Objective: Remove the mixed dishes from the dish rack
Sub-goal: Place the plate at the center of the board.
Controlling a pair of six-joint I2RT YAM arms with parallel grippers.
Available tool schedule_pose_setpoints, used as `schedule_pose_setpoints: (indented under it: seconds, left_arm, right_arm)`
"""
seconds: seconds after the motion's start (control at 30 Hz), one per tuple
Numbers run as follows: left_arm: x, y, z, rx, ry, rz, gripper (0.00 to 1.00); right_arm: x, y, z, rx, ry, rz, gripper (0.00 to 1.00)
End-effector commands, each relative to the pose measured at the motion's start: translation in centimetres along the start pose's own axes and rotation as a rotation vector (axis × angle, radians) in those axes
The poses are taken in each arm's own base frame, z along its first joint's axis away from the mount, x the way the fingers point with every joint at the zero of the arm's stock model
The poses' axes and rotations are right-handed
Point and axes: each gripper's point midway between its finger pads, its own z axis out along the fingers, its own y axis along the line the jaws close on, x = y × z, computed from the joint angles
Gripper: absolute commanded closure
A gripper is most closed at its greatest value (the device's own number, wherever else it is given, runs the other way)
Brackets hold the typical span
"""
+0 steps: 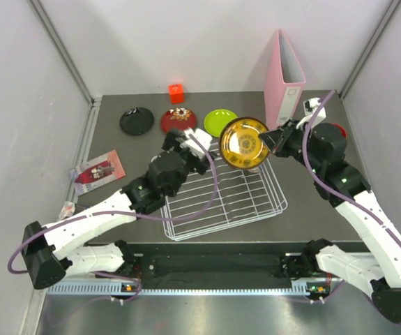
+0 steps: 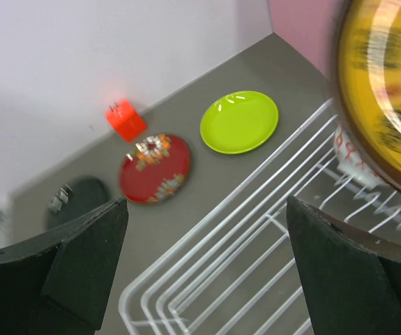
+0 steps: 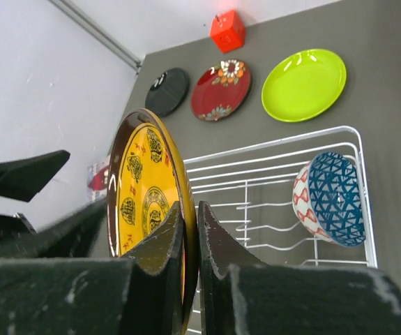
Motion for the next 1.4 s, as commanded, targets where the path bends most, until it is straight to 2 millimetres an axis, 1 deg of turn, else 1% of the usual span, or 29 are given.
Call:
schedule_pose_setpoints:
  seconds: [0.0, 0.03, 0.07, 0.1, 0.13, 0.17, 0.2, 0.23, 0.27, 0.33, 0.37, 0.4, 0.43, 0.47, 0.53, 0.6, 0.63, 0.73, 0.87, 0.9, 0.93, 1.0, 1.03, 1.07, 1.13, 1.2, 1.23, 1.3, 1.37]
  left_arm:
    - [-1.1, 3.0, 0.1, -0.079, 0.025, -0.473, 0.01]
    - [-0.8, 4.6, 0.6, -0.100, 0.040, -0.545, 0.01]
    - [-0.5, 4.1, 0.8, -0.067, 0.062, -0.690, 0.01]
    - [-1.2, 2.6, 0.8, 0.062, 0.067, -0.773, 0.01]
    - [-0.6, 3.2, 1.3, 0.091, 0.076, -0.852, 0.01]
    - [-1.3, 2.8, 1.6, 0.137, 0.061, -0.998, 0.01]
    - [-1.7, 1.0, 1.2, 0.266, 0.090, -1.066, 0.01]
    - [-1.3, 1.2, 1.6, 0.287, 0.092, -1.131, 0.01]
    - [-1.9, 0.7, 2.1, 0.331, 0.087, -1.232, 0.01]
    - [-1.8, -1.1, 2.0, 0.444, 0.129, -1.298, 0.01]
    - [-1.5, -1.8, 2.3, 0.474, 0.165, -1.355, 0.01]
    - [-2.7, -2.0, 2.3, 0.532, 0.121, -1.361, 0.01]
    - [-2.6, -3.0, 1.9, 0.593, 0.139, -1.375, 0.01]
    - [-2.6, -3.3, 2.1, 0.615, 0.153, -1.418, 0.01]
    - [-3.2, -3.7, 1.9, 0.669, 0.134, -1.433, 0.01]
    - [-3.1, -4.1, 2.1, 0.689, 0.149, -1.450, 0.01]
    - [-3.5, -4.0, 2.0, 0.705, 0.137, -1.450, 0.01]
    - [-3.6, -4.5, 1.9, 0.739, 0.148, -1.452, 0.03]
    - [-3.5, -4.7, 1.9, 0.764, 0.142, -1.439, 0.22]
    - [-3.4, -4.9, 1.9, 0.766, 0.148, -1.438, 0.33]
    - [-3.3, -5.0, 2.0, 0.770, 0.152, -1.437, 0.40]
    - [-2.9, -5.3, 2.2, 0.776, 0.171, -1.436, 0.47]
    - [-2.6, -5.5, 2.2, 0.779, 0.179, -1.437, 0.59]
    - [-2.3, -5.8, 2.4, 0.781, 0.192, -1.439, 0.63]
    - [-2.2, -6.0, 2.4, 0.794, 0.201, -1.437, 0.66]
    - [-2.1, -6.4, 2.5, 0.804, 0.210, -1.434, 0.63]
    - [-1.9, -6.6, 2.6, 0.808, 0.218, -1.433, 0.60]
    - [-1.9, -6.7, 2.6, 0.811, 0.223, -1.431, 0.60]
    - [-1.6, -6.8, 2.7, 0.808, 0.225, -1.428, 0.69]
  right_arm:
    - [-3.6, 1.5, -1.1, -0.032, -0.128, 0.008, 1.00]
    - [-3.5, 1.6, -1.1, -0.036, -0.123, 0.007, 1.00]
    - [-3.3, 1.5, -0.8, -0.035, -0.118, 0.010, 1.00]
    - [-3.1, 1.5, -0.6, -0.040, -0.116, 0.012, 1.00]
    - [-2.9, 1.4, -0.4, -0.042, -0.111, 0.016, 1.00]
    - [-2.5, 1.1, -0.2, -0.038, -0.104, 0.018, 1.00]
    - [-2.4, 1.1, 0.0, -0.043, -0.105, 0.019, 1.00]
    - [-2.3, 1.0, 0.2, -0.041, -0.102, 0.019, 1.00]
    - [-1.9, 0.7, 0.5, -0.034, -0.092, 0.020, 1.00]
    - [-1.9, 0.7, 0.8, -0.039, -0.098, 0.017, 1.00]
    - [-1.7, 0.7, 1.0, -0.040, -0.094, 0.015, 1.00]
    - [-1.5, 0.5, 1.3, -0.037, -0.084, 0.014, 1.00]
    - [-1.5, 0.5, 1.5, -0.038, -0.082, 0.014, 1.00]
    - [-1.4, 0.5, 1.7, -0.038, -0.078, 0.013, 1.00]
    - [-1.1, 0.4, 2.4, -0.039, -0.063, 0.013, 1.00]
    - [-0.8, 0.3, 2.9, -0.041, -0.053, 0.016, 1.00]
    - [-0.8, 0.4, 3.1, -0.044, -0.051, 0.019, 1.00]
    - [-0.5, 0.5, 3.8, -0.057, -0.038, 0.024, 1.00]
    - [0.3, 0.7, 4.7, -0.077, -0.005, 0.033, 1.00]
    - [0.6, 0.9, 4.8, -0.090, 0.009, 0.038, 1.00]
    - [0.8, 0.8, 5.0, -0.094, 0.017, 0.040, 1.00]
    - [1.2, 1.0, 5.2, -0.110, 0.035, 0.043, 1.00]
    - [1.5, 1.0, 5.4, -0.112, 0.042, 0.046, 1.00]
    - [1.8, 1.0, 5.6, -0.113, 0.054, 0.047, 1.00]
    - [2.1, 1.2, 5.7, -0.130, 0.070, 0.047, 1.00]
    - [2.7, 1.4, 6.0, -0.145, 0.100, 0.048, 1.00]
    - [2.7, 1.5, 6.0, -0.152, 0.105, 0.049, 1.00]
    - [3.2, 1.6, 6.2, -0.163, 0.121, 0.050, 1.00]
    - [3.4, 1.6, 6.2, -0.164, 0.129, 0.049, 1.00]
